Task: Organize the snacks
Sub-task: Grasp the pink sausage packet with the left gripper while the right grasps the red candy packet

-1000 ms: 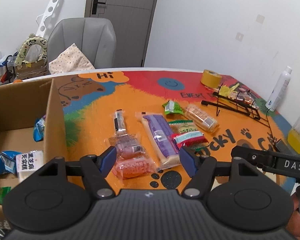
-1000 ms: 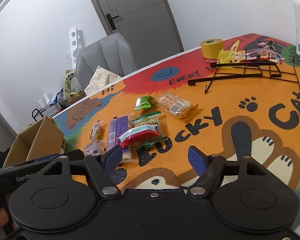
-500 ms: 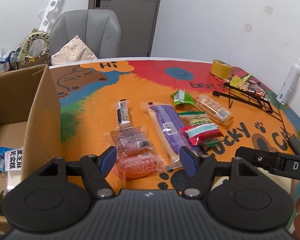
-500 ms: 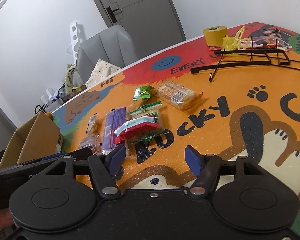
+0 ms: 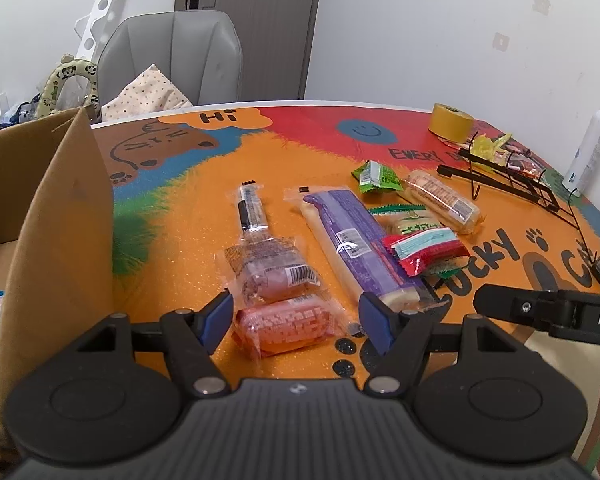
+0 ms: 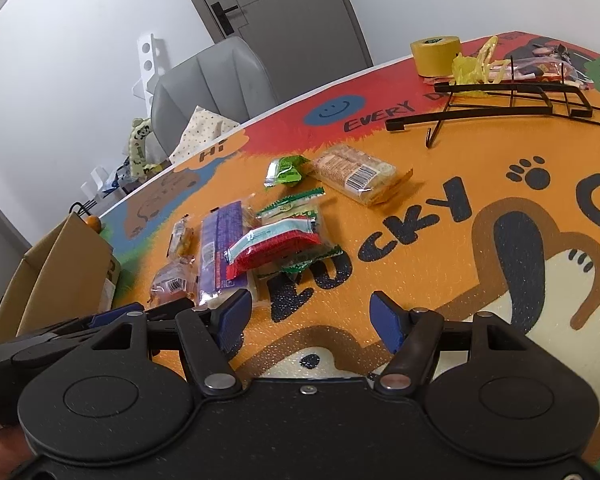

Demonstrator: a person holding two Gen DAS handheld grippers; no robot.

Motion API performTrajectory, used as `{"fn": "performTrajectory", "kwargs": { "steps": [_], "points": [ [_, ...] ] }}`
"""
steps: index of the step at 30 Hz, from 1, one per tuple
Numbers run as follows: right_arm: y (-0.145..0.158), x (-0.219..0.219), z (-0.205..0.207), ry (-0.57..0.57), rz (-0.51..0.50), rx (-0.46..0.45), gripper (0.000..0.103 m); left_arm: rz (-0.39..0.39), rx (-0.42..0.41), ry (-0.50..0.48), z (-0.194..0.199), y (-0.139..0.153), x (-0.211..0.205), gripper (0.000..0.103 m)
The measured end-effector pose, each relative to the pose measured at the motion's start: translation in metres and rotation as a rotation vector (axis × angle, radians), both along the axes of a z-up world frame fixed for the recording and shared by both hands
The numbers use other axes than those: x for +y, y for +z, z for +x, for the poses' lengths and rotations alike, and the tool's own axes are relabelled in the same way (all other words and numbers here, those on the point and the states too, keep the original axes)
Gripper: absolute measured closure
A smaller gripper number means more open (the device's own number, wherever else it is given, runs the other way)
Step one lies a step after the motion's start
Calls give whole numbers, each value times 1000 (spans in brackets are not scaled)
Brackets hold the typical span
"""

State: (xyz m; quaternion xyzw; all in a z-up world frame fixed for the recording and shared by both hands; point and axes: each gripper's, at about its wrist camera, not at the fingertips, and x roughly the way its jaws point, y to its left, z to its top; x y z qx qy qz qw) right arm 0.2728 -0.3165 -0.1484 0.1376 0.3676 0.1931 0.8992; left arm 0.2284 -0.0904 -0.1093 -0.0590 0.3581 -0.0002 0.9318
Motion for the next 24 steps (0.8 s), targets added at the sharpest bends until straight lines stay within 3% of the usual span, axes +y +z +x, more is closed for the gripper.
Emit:
{"fn": "performTrajectory", "kwargs": {
  "steps": [9,18,24],
  "points": [
    [1,1,-4,1,0,-1,37,-4,30,-34,-10,-2,-4,44],
    [4,3,-13,1,3,-7,36,17,56,-98,-23,-1,-16,43],
    [6,-1,-15,-7,-1,-9,36,9,47,-61,-20,-2,-18,41]
  ]
}}
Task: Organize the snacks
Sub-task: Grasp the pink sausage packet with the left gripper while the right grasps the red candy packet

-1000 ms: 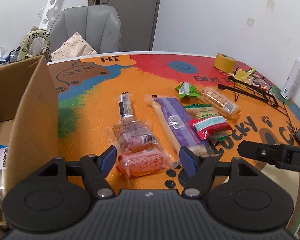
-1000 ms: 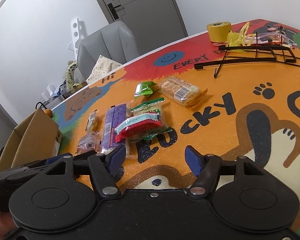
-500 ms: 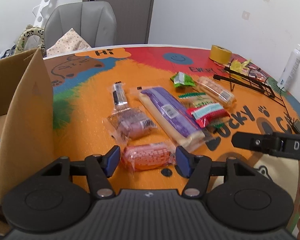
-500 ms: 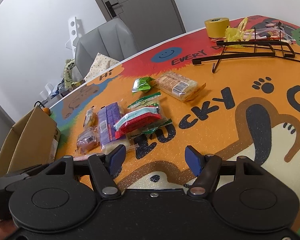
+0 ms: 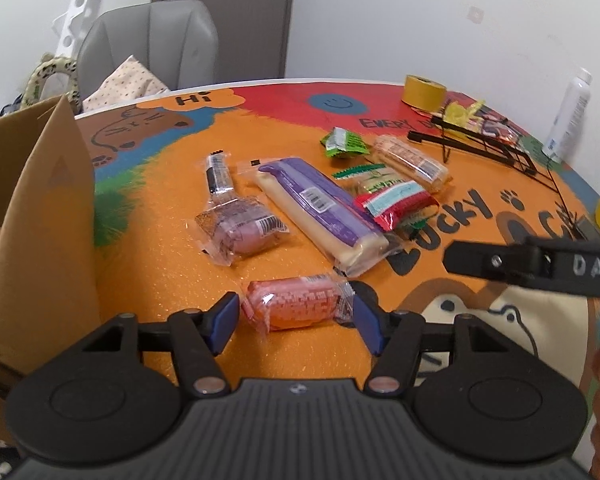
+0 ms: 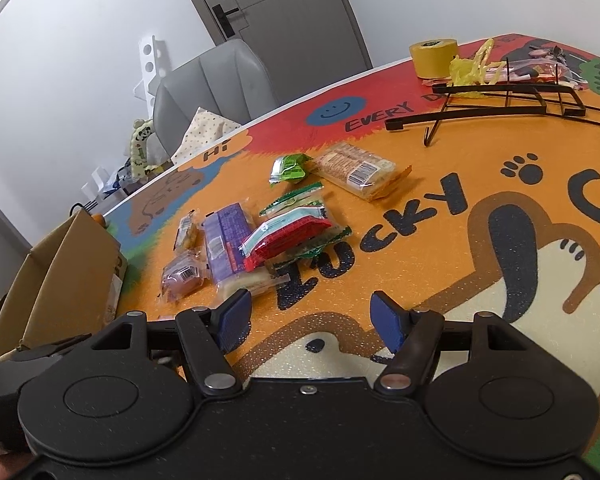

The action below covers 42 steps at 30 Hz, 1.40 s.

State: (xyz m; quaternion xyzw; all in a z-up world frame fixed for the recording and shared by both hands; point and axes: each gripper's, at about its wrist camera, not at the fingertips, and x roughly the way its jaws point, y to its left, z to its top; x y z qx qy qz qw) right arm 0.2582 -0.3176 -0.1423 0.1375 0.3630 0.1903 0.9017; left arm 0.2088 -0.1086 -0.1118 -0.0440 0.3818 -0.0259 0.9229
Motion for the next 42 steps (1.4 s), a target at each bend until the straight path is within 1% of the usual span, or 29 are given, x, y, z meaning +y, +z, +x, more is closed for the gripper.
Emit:
{"fn": "performTrajectory", "kwargs": {
  "steps": [6,10,13,15,16,17,20,34,42],
  "points": [
    [-1,-4,0,-14,-3,3,36,3,4,6,6,-3,-9,27],
    [-3,-2,1,-11,-6,9,36,41,-15,18,8,-8,-15,27],
    [-4,1,3,-7,-6,12,36,61,-25,23,8,-10,-16,31],
    [-4,3,4,-2,-6,11,36,77,-31,17,7,-9,-15,41],
    [-5,4,5,0,-6,11,36,75,-38,2,6,-9,-14,43],
    [-5,5,5,1,-6,11,36,70,-42,-7,5,-9,-12,50],
    [-6,7,6,4,-1,14,36,44,-37,-14,4,-6,-6,53],
    [-2,18,18,-2,14,-12,36,-11,-108,45,-1,19,17,54],
    [3,30,39,-38,43,-3,36,-38,-114,36,2,19,21,54]
  ]
}}
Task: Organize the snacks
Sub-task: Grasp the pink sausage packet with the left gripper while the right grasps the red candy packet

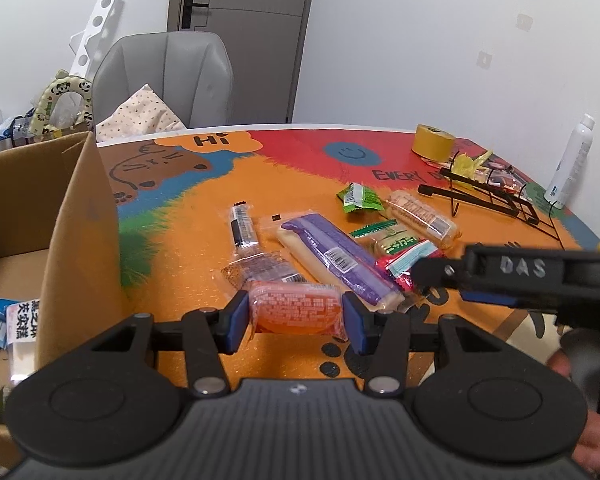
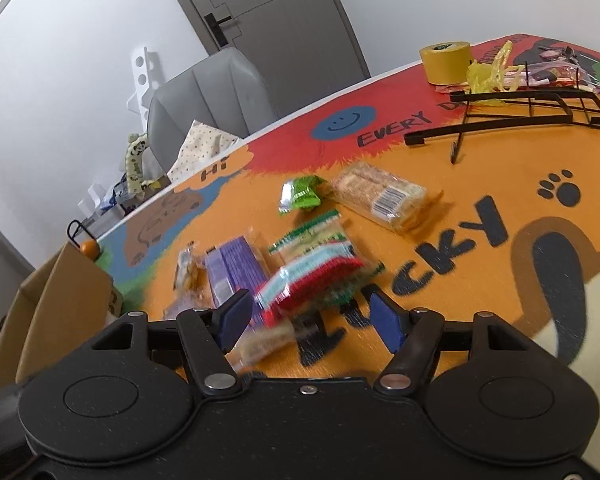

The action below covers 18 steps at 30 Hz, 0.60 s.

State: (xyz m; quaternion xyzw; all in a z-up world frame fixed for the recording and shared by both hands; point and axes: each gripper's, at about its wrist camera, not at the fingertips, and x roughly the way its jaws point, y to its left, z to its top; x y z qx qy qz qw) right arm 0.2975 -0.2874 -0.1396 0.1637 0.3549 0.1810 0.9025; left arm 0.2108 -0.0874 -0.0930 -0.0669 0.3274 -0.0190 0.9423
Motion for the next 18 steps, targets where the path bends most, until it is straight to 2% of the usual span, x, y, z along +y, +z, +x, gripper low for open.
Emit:
{"fn": "performTrajectory", "kwargs": {
  "steps": [8,11,13,18],
  "points": [
    [-7,16,19,-42,-37,39,36,-18,-10,37,4,-3,5,54],
    [-12,17,20,-47,-46,59,51,-23,-3,54,7,-5,6,54],
    [-12,16,20,-53,-70,59,72,-27,1,59,8,-6,6,54],
    [-12,5,14,-41,-33,68,79,-28,6,63,10,-7,5,54]
  ]
}}
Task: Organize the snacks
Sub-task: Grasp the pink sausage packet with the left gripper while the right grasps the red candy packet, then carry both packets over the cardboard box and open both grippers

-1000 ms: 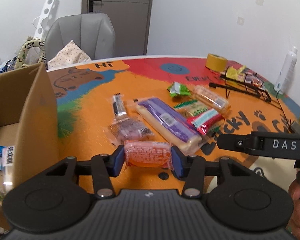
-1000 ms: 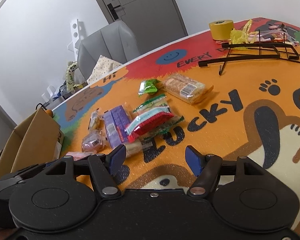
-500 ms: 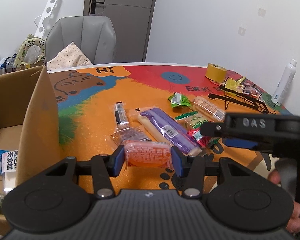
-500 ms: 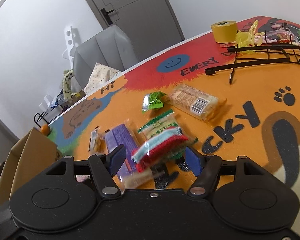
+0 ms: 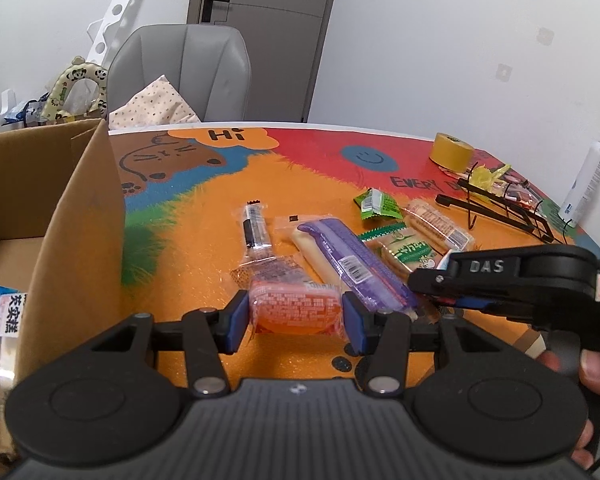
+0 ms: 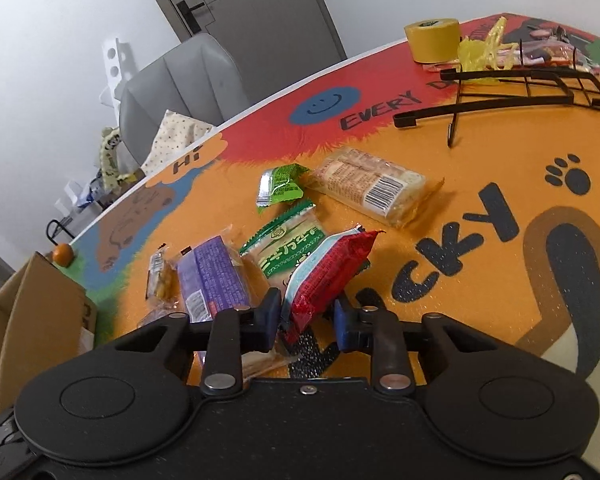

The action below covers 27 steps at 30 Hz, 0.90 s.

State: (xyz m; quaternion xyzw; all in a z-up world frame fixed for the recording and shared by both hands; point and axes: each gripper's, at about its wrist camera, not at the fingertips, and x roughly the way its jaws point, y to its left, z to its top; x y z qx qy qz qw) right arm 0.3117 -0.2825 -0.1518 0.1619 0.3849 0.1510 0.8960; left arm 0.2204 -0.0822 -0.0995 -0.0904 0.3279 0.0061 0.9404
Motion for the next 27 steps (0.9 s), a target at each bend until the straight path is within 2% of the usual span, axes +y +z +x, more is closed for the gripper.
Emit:
{"fn": "performTrajectory", "kwargs": {
  "steps": [5,6,7,27],
  "points": [
    [7,-7,-11,4,33,-17,83,1,-12,-1,-4,6,-1,54],
    [10,-8,-13,8,38,-22,90,2,-17,-2,-6,8,-2,54],
    [13,-9,-16,10,43,-29,91,3,-22,-5,-8,10,-3,54],
    [54,-6,-56,91,110,-146,93,21,-123,4,-45,57,1,54]
  ]
}}
